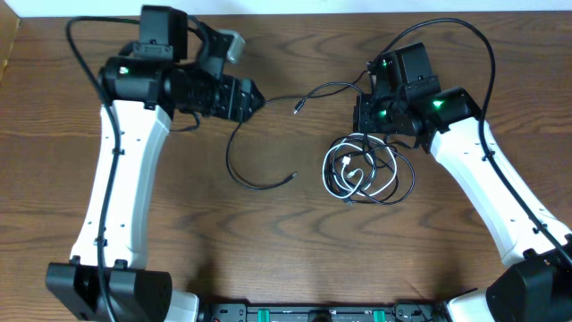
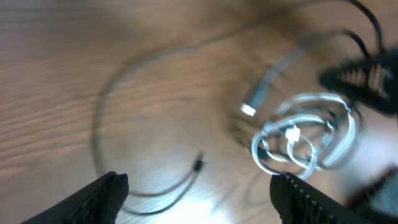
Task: Untangle cables
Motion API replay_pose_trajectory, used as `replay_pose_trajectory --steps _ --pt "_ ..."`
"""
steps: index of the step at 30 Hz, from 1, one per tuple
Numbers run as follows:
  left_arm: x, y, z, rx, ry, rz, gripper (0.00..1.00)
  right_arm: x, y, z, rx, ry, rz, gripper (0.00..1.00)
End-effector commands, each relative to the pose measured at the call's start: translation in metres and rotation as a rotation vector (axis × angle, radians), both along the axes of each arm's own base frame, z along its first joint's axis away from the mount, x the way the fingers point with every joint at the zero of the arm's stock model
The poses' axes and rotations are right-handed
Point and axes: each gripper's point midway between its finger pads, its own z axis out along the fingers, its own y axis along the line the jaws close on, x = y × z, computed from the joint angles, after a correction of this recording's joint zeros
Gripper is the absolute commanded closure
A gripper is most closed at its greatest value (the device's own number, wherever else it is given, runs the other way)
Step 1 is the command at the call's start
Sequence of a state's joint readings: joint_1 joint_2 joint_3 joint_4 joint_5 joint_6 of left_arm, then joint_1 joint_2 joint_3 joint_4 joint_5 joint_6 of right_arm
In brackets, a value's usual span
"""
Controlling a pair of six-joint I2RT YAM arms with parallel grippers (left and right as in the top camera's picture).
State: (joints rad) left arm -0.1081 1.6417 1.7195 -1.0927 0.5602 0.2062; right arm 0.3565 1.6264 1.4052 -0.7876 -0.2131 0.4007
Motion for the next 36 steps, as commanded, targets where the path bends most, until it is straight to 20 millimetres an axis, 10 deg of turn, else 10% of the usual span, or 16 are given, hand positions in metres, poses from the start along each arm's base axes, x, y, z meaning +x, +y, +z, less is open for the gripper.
replay_pose_trajectory --steps 1,11,36 --pt "-0.020 -0.025 -0.023 -0.075 0.036 -0.172 0.22 -0.002 0.007 0.003 0.025 -0.009 0.061 0.99" --pt "-0.030 -0.060 -0.053 -0.315 0.037 -0.282 0.22 0.003 0.012 0.035 0.325 -0.018 0.174 0.99" --pt "-0.031 -0.170 -0.103 -0.441 0.051 -0.443 0.22 0.000 0.015 0.036 0.342 -0.013 0.194 0.99"
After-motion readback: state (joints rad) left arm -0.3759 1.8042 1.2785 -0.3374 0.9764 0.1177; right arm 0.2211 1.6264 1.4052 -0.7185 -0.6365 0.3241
